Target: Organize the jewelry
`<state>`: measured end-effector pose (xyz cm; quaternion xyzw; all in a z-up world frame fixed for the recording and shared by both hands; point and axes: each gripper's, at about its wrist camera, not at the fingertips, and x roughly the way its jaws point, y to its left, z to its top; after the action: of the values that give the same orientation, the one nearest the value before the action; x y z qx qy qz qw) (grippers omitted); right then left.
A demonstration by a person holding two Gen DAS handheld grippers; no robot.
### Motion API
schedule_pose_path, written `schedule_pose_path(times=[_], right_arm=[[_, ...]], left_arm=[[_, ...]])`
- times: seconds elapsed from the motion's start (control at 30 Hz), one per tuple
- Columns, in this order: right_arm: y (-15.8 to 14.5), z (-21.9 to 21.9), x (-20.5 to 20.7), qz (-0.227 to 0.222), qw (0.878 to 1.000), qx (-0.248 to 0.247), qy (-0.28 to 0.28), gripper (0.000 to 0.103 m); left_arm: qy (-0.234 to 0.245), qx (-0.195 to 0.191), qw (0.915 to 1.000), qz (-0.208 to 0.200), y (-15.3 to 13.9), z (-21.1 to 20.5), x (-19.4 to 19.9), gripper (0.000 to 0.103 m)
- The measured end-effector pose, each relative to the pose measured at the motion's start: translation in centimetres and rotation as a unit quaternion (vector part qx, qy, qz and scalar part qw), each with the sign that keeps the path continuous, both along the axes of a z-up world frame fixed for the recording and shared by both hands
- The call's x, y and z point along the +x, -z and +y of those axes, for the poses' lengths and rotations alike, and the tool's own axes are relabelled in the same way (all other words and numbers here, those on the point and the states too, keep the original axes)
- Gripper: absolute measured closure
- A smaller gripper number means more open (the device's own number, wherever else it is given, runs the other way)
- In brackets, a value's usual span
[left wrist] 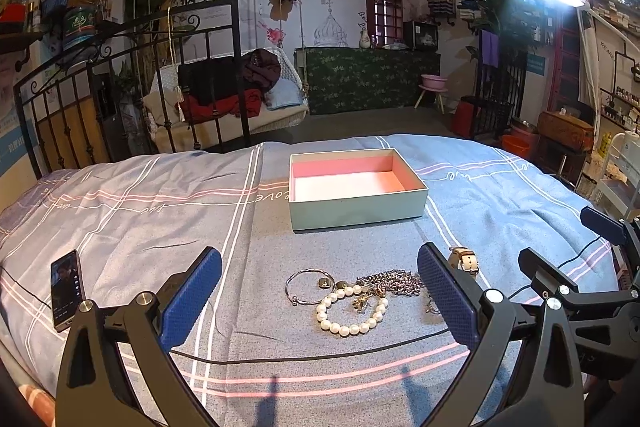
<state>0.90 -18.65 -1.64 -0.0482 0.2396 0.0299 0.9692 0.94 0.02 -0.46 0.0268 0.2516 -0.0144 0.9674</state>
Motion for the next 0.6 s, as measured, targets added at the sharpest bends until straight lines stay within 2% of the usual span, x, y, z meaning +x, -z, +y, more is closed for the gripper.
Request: schedule_pose_path(times=[0.23,0.33,0.43,0.6], right_arm=[[-0.06,0.09,-0.03,-0.002,1.000,-0.005,0.001,0.006],[-0.22,-0.04,-0.11,-0.002,1.000,-0.006,0.002,0.006],[-0.31,-0.19,-0.07,0.000,1.000,-0.008,0.002,0.006],[-0.45,-0.23,-0.09,-0.002,1.000,-0.009,0.003,0.006]], left_arm=[[-0.004,0.002,0.9999,-0.013,0.16,-0.02,-0.21,0.006],[-0.021,0.011,0.9994,-0.024,0.31,0.05,-0.38,0.006],[-0.020,0.004,0.9997,-0.010,0.70,0.15,0.00,0.006],[-0.020,-0.002,0.9998,-0.007,0.94,0.22,0.24,0.006]])
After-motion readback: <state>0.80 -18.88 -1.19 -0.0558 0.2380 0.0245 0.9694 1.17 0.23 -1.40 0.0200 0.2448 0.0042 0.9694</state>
